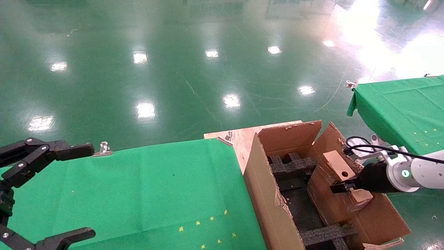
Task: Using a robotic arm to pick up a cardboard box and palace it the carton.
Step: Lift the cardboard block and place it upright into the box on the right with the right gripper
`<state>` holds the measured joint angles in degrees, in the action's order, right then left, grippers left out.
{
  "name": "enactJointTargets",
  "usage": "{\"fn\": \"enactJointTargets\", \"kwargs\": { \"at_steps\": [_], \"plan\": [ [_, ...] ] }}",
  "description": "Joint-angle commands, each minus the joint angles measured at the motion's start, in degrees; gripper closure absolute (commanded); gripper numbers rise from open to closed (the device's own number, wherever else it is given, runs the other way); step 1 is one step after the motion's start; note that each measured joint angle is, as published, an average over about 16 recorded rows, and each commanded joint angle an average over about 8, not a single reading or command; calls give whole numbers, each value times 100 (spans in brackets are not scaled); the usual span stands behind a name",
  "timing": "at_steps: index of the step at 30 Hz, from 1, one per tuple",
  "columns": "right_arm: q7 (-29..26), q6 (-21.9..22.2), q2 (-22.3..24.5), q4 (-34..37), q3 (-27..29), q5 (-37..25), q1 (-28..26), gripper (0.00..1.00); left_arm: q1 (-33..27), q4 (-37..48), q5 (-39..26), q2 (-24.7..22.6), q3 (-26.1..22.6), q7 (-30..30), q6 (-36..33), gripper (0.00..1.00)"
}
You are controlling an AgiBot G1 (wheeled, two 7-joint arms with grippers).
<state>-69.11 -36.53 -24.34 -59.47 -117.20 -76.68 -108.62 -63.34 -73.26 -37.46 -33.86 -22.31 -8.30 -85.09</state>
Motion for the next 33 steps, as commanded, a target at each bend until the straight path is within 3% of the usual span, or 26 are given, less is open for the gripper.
{"fn": "enactJointTargets", "kwargs": {
  "at_steps": [1, 32, 33],
  "plan": [
    [47, 41, -76, 81, -6, 45, 88, 100, 0, 0, 0, 0, 0, 0, 0, 0],
    [1098, 291, -983, 1464, 180, 869, 1368, 100, -2, 0, 5, 3, -7, 4, 3, 0],
    [1129, 284, -992, 1485, 191, 889, 1384, 95, -2, 0, 5, 3, -7, 4, 3, 0]
  ]
}}
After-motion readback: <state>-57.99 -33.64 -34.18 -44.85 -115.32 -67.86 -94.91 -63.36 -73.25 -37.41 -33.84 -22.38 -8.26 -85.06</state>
